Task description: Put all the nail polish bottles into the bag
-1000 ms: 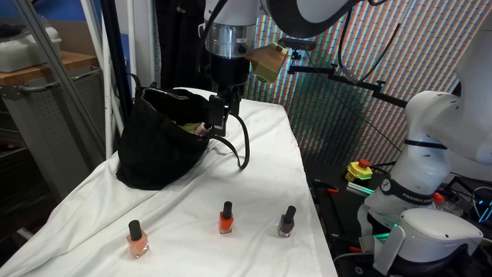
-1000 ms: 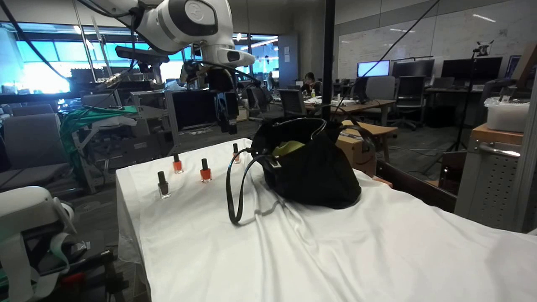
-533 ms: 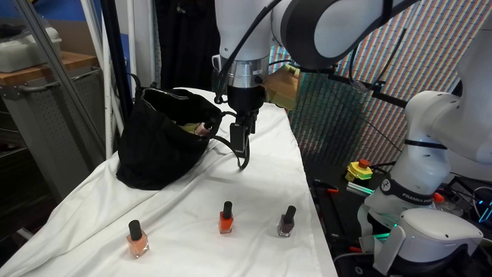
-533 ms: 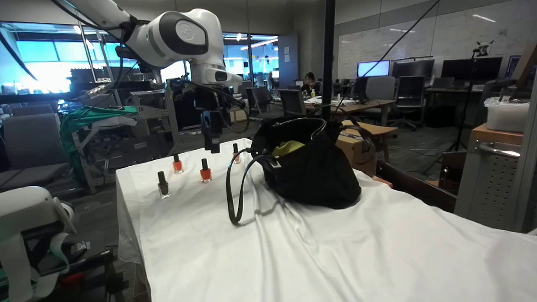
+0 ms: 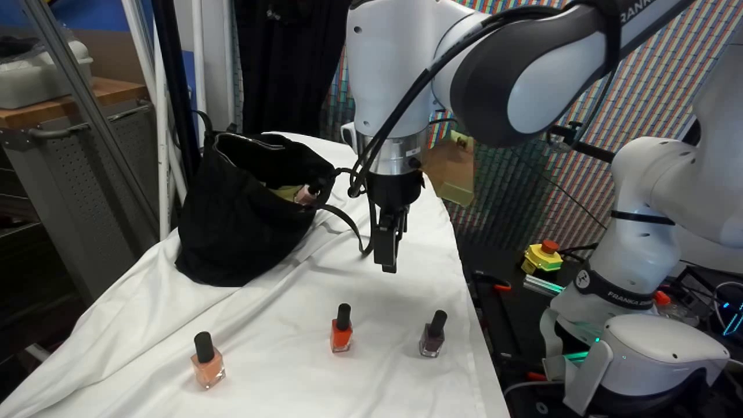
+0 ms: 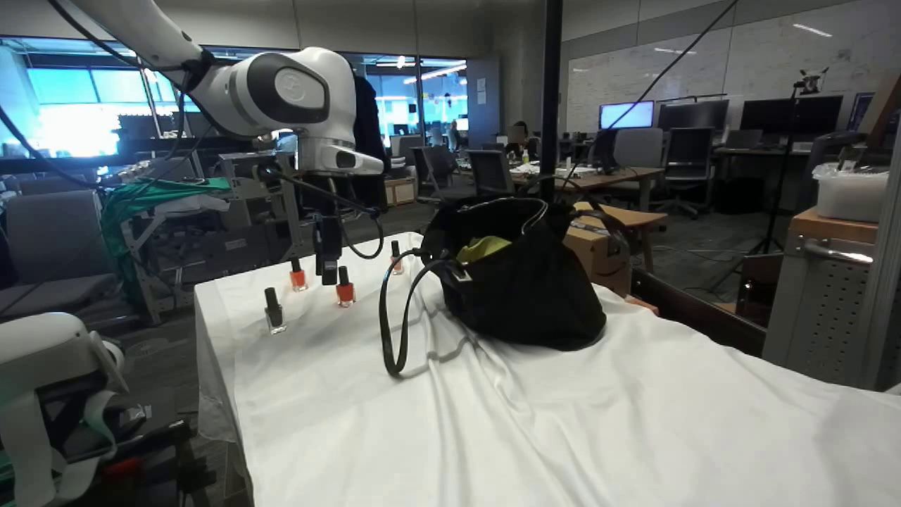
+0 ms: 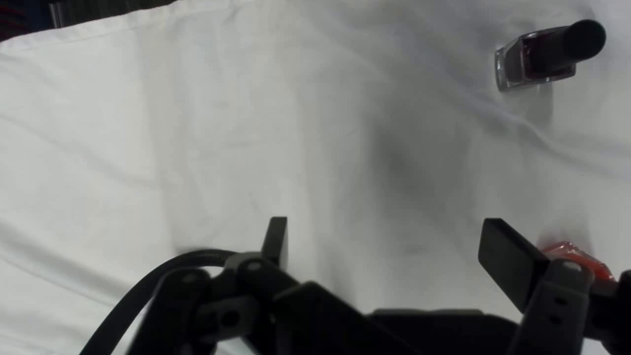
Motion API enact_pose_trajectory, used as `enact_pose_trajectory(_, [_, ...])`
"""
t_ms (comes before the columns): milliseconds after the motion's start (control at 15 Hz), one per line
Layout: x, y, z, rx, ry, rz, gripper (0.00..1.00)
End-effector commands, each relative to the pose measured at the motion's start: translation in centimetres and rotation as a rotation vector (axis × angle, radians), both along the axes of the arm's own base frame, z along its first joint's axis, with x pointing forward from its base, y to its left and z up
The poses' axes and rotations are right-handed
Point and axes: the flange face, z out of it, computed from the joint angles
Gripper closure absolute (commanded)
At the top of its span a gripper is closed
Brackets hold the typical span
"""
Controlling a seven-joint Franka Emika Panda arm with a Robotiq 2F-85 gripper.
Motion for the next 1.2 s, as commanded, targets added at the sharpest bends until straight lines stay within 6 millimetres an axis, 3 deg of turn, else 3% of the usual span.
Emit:
enact_pose_trajectory(0, [-1.8,1.8,-0.5,0.042,-0.031,-0.007,0.0])
enact_pose_trajectory(400, [-3.1,3.7,-2.9,0.07,-0.084,-0.059,0.0])
enact_pose_trajectory(1133, [-3.9,4.1,-5.6,0.101,-0.129,-0.035,0.0])
